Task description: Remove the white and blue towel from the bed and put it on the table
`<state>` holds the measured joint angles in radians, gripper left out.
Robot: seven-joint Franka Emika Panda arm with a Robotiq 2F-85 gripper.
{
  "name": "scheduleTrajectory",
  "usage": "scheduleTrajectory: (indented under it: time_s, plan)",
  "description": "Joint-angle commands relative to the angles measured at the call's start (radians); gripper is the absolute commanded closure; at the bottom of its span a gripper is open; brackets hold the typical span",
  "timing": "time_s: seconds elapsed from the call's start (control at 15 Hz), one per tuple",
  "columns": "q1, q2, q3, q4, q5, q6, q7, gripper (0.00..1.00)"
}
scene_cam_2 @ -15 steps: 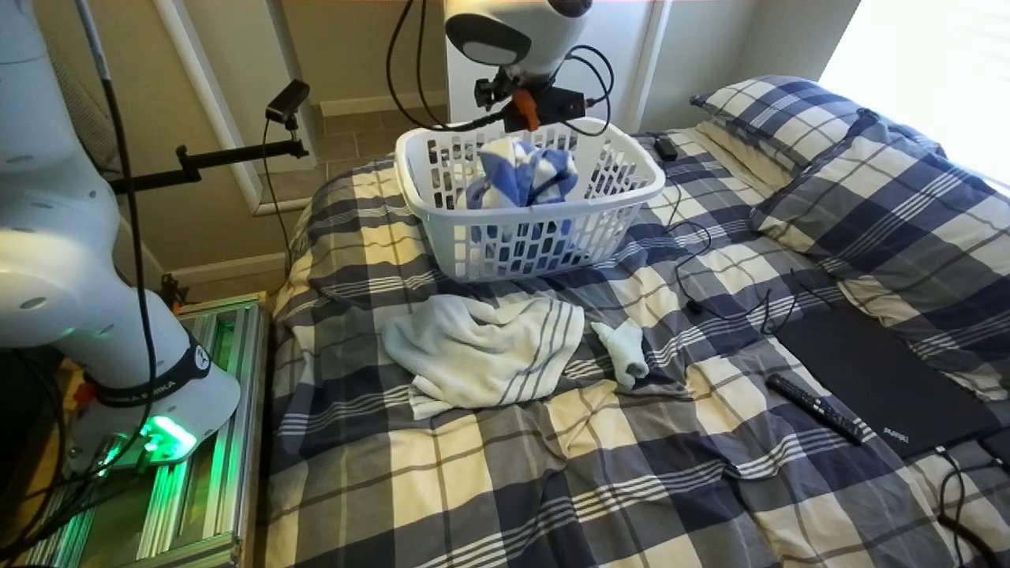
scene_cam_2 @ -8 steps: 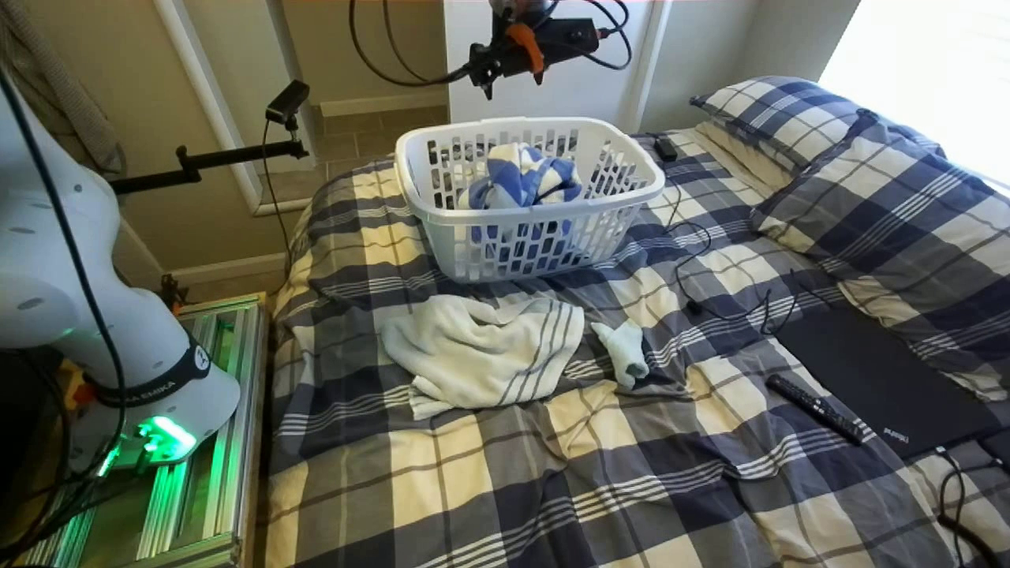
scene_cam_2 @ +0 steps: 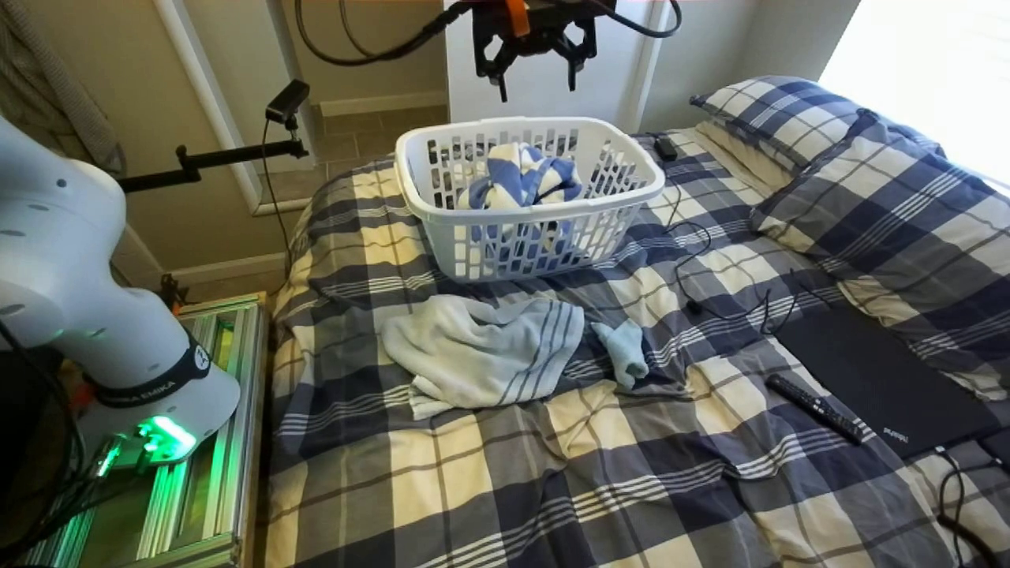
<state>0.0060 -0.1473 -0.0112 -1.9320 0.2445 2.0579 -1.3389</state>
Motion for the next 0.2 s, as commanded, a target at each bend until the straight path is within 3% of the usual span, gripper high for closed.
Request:
scheduleTrajectory:
  time_s: [0.0,0.13]
  plan:
    - [0.003,-0.017,-0.025,-0.005,-0.026,-0.03,0.021,0.0]
    - [-0.006,-0.039,-0.037,-0.016,-0.038,-0.047,0.031,0.0]
